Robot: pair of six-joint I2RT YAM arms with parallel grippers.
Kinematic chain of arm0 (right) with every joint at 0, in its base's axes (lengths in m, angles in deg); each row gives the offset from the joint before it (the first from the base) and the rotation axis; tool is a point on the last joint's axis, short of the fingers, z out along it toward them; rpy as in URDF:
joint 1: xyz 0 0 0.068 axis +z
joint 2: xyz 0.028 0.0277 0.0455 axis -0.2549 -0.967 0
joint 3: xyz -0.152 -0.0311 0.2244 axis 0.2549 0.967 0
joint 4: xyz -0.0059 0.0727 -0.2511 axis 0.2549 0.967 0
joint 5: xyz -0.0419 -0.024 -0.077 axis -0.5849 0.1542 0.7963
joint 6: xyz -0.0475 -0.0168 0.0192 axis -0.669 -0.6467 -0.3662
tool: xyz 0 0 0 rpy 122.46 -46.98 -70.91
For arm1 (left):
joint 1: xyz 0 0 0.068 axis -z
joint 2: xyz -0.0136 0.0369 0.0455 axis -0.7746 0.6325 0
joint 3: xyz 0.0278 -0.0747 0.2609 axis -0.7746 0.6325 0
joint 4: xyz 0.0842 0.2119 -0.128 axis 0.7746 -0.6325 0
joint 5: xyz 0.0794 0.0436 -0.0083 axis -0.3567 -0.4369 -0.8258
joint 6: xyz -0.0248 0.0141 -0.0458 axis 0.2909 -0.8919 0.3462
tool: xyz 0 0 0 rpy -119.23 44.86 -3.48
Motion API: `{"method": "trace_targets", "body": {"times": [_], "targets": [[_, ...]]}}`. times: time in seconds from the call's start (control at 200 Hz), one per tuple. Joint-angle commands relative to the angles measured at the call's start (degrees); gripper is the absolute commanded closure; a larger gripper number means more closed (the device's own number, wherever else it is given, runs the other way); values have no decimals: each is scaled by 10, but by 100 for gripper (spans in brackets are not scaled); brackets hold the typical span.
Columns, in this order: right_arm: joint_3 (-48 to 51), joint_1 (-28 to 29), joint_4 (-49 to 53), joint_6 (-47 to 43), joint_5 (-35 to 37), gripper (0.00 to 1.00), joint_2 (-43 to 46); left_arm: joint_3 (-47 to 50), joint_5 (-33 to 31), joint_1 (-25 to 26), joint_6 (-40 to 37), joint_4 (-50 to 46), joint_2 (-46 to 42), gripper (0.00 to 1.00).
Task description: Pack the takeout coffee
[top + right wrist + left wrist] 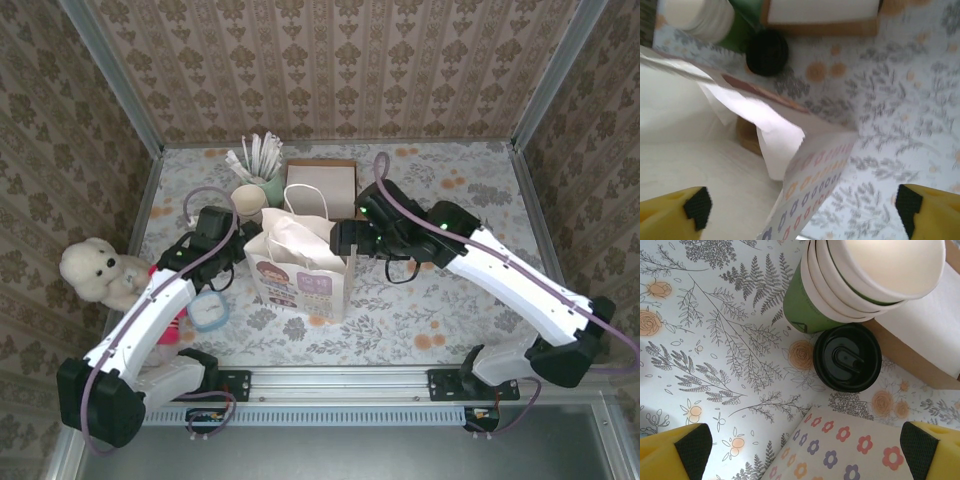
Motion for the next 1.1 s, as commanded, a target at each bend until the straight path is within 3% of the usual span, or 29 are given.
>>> {"method": "trace_targets", "body": {"times": [0.0, 0.165, 0.365, 0.56, 0.845, 1.095], "targets": [[-1, 7, 27, 49, -36, 20, 2, 4, 1, 5, -21, 8, -8, 0], [-12, 5, -8, 15, -50, 63, -20, 6, -16, 12, -18, 12, -19, 0], [-35, -13, 1, -22, -33, 91, -28, -7, -7, 19, -5, 25, -1, 0], [-39, -44, -3, -45, -25, 100, -19, -15, -14, 22, -3, 32, 7, 0], [-39, -95, -12, -75, -29, 100, -19, -53, 3, 54, 2, 55, 61, 0], [-68, -173, -23, -147, -90, 100, -41, -101, -12, 58, -13, 56, 109, 0]]}}
